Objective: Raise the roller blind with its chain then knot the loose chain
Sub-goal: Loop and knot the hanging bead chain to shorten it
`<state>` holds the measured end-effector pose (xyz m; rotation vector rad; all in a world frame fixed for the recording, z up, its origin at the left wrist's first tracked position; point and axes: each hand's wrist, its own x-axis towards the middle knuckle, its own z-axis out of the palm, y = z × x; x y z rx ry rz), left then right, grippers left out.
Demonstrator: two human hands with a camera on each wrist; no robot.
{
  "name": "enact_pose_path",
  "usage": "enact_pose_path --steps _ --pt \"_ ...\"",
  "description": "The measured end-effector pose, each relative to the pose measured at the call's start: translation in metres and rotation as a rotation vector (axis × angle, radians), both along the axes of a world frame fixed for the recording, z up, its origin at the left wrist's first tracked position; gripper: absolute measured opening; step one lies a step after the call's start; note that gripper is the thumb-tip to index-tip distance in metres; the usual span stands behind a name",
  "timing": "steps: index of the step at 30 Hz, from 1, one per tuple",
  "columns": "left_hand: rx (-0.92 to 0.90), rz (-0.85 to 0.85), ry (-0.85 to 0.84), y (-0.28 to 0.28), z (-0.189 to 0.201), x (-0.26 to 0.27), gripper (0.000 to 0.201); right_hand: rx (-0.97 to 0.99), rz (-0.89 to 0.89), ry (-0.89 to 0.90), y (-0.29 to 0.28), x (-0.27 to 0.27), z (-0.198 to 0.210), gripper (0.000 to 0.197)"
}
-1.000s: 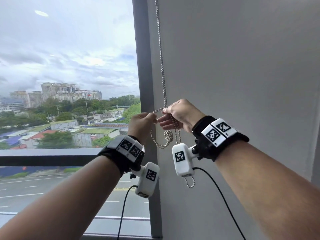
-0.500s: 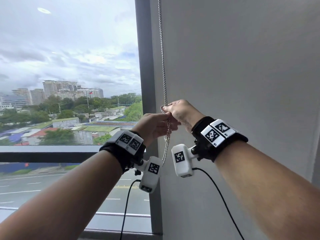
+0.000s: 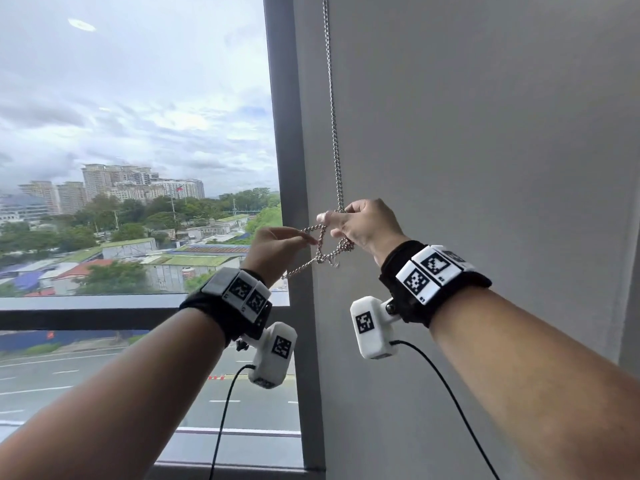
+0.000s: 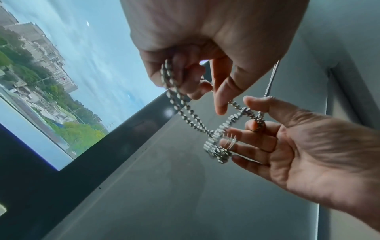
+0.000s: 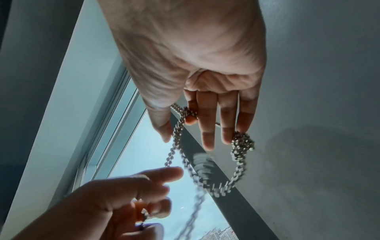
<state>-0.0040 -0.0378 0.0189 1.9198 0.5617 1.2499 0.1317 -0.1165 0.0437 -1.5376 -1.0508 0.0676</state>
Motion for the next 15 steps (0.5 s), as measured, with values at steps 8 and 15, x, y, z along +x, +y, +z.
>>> enact_pose_path --steps 8,15 --pt "0.12 0.138 -0.064 0.015 -0.008 0.001 0.019 -0.104 -0.12 -0.186 0.0 -0.002 0.004 0.032" --pt "0.067 -0.024 -0.032 0.019 -0.027 -0.006 0.01 -0.242 -0.062 -0.349 0.002 0.005 -0.007 0.036"
